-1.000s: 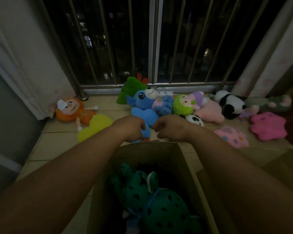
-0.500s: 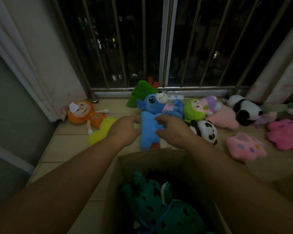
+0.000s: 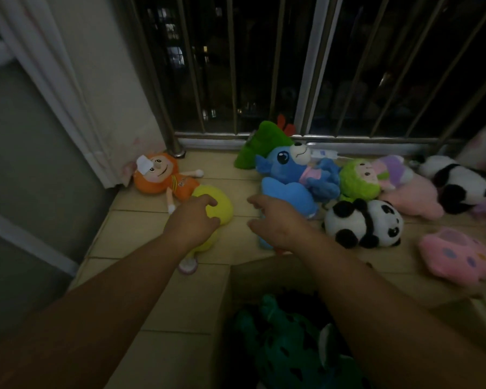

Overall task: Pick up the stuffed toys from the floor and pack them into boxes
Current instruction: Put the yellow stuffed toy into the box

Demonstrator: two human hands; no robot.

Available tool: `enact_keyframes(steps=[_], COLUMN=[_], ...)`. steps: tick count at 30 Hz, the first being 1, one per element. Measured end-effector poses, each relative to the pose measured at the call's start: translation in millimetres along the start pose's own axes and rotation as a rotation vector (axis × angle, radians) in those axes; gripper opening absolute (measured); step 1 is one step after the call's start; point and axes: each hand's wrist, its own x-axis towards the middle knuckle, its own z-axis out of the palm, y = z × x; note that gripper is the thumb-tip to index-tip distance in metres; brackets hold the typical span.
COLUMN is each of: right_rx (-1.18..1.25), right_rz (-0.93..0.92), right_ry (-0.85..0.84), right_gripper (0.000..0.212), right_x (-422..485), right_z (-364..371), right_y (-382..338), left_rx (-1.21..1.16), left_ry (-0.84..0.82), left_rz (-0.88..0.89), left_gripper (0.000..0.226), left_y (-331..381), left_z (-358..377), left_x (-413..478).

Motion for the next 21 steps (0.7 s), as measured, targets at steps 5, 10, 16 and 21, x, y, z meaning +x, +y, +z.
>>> enact_keyframes(steps=[5,10,16,21], right_rx=[0.021,0.017,-0.037,-0.067], right_rz=[-0.008,0.001,-0.003,-0.010], right_ry=[-0.034,-0.082,-0.160,-0.188], right_gripper=[0.059,0.064,0.067,0.069], right_x=[27,54,73,83], right_z=[20,43,71,84], right_y=[-12,-25,-33,-33], left_rx=[-0.001,-0.076,-0.079,-0.097], left_ry=[0.004,-0.019,-0.069,-0.115], left_rz=[-0.043,-0.147,-0.231,-0.245], left_gripper=[0.050,0.054,0.072,0.105], left_y=[-36,-69,-102,-120], left_z=[1,7,22,38], left_x=[10,25,34,37])
